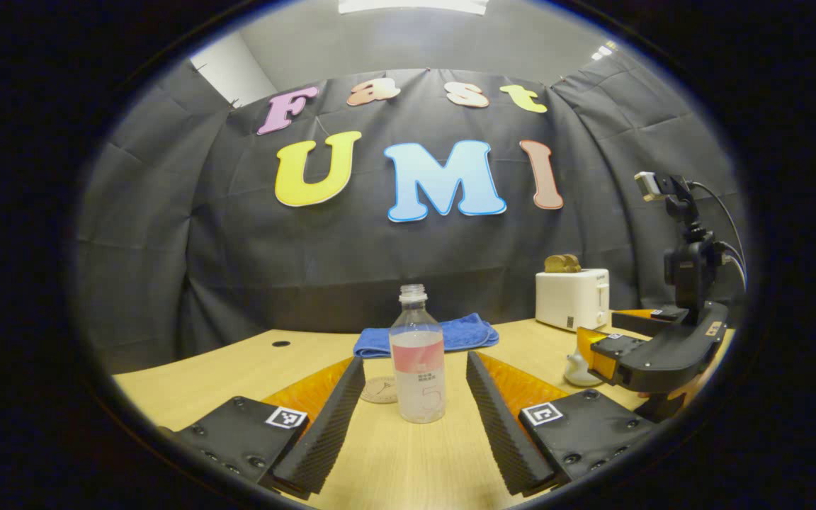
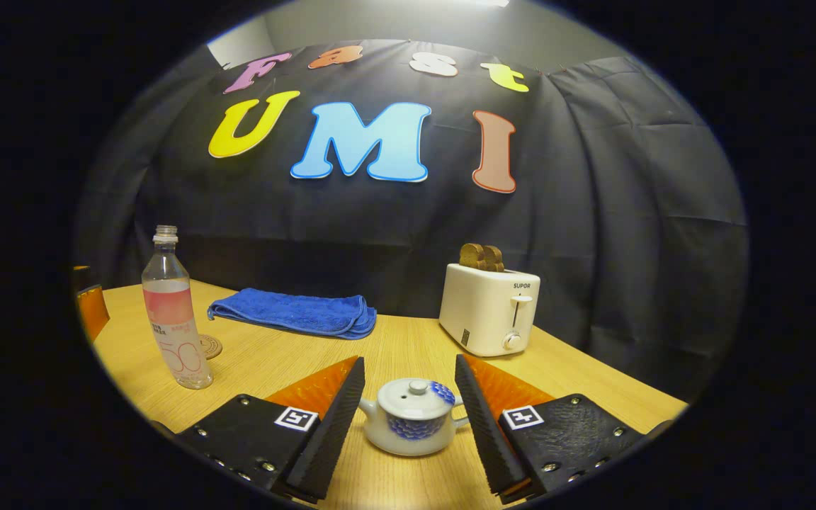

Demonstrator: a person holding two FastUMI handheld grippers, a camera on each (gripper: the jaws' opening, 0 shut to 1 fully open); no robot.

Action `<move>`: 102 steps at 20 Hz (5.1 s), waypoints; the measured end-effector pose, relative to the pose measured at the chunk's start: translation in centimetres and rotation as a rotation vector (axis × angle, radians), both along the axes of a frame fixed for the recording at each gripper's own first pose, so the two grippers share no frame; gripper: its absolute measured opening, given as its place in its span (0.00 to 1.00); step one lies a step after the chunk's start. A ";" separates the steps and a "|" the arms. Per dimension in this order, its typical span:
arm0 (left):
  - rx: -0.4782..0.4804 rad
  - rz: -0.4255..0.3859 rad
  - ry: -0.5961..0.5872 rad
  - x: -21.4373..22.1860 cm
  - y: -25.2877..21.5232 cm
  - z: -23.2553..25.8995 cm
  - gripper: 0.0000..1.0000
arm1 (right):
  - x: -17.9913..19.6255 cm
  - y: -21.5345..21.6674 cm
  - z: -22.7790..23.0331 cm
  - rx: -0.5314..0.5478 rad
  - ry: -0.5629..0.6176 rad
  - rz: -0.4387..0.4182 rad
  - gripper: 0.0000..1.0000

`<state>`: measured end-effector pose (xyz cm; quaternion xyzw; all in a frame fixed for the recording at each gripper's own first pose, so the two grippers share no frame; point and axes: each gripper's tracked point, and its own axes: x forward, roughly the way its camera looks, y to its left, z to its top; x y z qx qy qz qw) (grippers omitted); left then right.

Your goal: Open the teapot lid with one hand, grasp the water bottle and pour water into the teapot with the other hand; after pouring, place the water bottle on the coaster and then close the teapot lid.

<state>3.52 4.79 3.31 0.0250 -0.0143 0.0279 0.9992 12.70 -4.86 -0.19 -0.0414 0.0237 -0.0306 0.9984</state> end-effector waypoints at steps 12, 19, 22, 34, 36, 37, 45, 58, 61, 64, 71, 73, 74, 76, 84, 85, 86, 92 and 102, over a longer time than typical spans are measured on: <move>-0.004 0.006 0.021 0.0 0.7 -0.7 1.00 | 1.4 -0.9 -0.6 0.047 0.060 -0.026 0.19; -0.032 -0.007 0.022 0.2 0.7 -1.2 1.00 | 1.2 -0.4 -0.1 0.006 0.046 -0.002 0.04; -0.031 -0.009 0.022 0.5 0.6 -1.3 1.00 | 0.6 -0.1 2.1 -0.016 -0.014 0.003 0.04; -0.069 -0.036 0.027 6.2 -0.1 -2.2 1.00 | -7.1 2.5 3.0 0.007 -0.054 0.095 0.04; -0.064 -0.037 0.036 7.3 -0.1 -2.3 1.00 | -7.4 2.6 2.4 0.019 -0.036 0.105 0.04; -0.058 -0.031 0.034 7.8 0.1 -2.2 1.00 | -7.4 2.5 2.1 0.023 -0.029 0.105 0.04; -0.034 -0.023 0.053 11.4 0.6 -3.4 1.00 | -7.9 1.9 1.5 0.043 -0.018 0.097 0.05; -0.066 -0.073 0.122 12.6 -0.3 -4.3 0.87 | -11.6 3.1 2.6 0.039 -0.053 0.145 0.05; -0.039 -0.087 0.133 12.2 -1.0 -4.1 0.86 | -13.3 3.0 2.6 0.053 -0.052 0.154 0.04; 0.048 -0.097 0.113 11.8 -2.3 -3.0 0.85 | -15.3 2.9 2.3 0.061 -0.038 0.160 0.04; 0.346 -0.153 0.083 12.0 -7.8 -2.1 0.86 | -20.2 2.3 1.7 0.074 -0.042 0.149 0.04; 0.455 -0.166 0.084 12.4 -9.2 -2.3 0.86 | -21.2 2.1 0.8 0.086 -0.026 0.147 0.04; 0.525 -0.181 0.093 12.7 -10.0 -2.8 0.86 | -21.5 2.1 0.4 0.096 -0.017 0.150 0.04; 0.602 -0.196 0.092 12.8 -11.1 -3.4 0.86 | -21.9 2.0 -0.2 0.102 -0.004 0.149 0.04; 0.849 -0.239 0.107 13.2 -14.6 -4.8 0.86 | -22.2 0.3 -1.6 0.121 0.029 0.117 0.04; 0.863 -0.242 0.108 13.1 -14.6 -4.9 0.86 | -22.2 0.2 -1.7 0.121 0.028 0.117 0.04; 0.876 -0.243 0.111 13.2 -14.8 -4.9 0.86 | -22.3 0.1 -1.7 0.122 0.028 0.116 0.04; 1.045 -0.247 0.149 13.8 -15.3 -5.8 0.86 | -22.5 -0.2 -1.7 0.118 0.023 0.109 0.04; 1.252 -0.275 0.185 14.4 -17.0 -7.2 0.86 | -22.6 -0.7 -2.2 0.123 0.034 0.102 0.04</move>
